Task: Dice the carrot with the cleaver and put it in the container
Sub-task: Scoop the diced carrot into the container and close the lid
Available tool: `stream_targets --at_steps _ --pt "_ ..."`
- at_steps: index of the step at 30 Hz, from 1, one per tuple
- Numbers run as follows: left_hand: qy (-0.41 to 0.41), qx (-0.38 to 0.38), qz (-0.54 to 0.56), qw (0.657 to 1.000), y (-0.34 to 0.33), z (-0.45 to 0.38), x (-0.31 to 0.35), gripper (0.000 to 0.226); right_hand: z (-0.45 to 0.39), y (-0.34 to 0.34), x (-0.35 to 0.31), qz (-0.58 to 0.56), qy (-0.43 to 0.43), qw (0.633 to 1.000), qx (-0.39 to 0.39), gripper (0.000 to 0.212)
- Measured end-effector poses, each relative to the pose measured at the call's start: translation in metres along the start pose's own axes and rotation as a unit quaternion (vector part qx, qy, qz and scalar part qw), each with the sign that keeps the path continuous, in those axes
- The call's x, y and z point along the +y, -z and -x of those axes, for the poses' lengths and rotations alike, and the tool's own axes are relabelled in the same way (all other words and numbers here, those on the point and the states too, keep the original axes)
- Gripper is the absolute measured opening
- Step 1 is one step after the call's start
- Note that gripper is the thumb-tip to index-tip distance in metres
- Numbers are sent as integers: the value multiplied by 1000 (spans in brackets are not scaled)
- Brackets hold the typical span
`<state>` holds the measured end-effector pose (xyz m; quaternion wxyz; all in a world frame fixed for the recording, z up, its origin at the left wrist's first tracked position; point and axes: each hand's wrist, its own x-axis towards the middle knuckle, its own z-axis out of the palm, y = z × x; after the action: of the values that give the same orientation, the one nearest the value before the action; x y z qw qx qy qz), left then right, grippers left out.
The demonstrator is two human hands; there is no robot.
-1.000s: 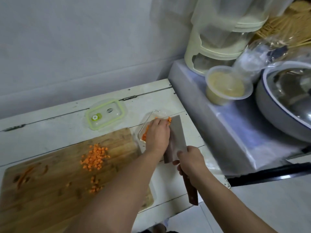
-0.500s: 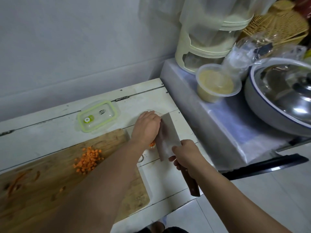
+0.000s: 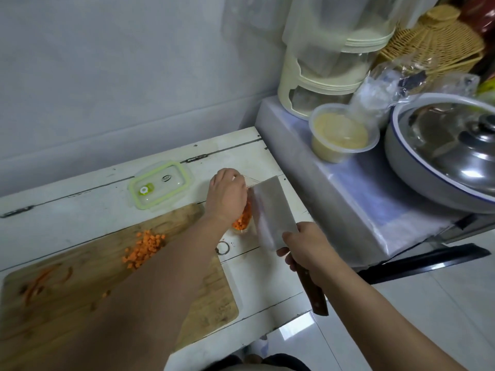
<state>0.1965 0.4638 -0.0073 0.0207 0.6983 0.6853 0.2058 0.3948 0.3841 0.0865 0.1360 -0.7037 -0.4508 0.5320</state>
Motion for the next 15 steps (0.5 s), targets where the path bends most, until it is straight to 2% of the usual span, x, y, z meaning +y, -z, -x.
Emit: stream_targets --at_steps 3,5,7,9,12,13,15 --pt "93 45 141 985 28 20 -12 17 4 -2 5 -11 27 999 18 21" --pt "192 79 219 953 50 56 -29 20 10 -13 5 -5 63 998 5 17" --pt "302 134 259 908 69 113 -48 22 16 -31 5 2 100 994 -37 13" --pt "384 195 244 869 84 184 -65 25 20 -55 13 27 127 988 -80 12" --pt "475 200 206 832 90 273 -92 34 20 -91 33 106 147 979 -94 14" --pt "493 193 194 826 89 289 -101 41 20 -100 38 122 148 977 -90 15" --pt "496 169 151 838 87 300 -117 51 16 -116 42 131 145 978 -74 15"
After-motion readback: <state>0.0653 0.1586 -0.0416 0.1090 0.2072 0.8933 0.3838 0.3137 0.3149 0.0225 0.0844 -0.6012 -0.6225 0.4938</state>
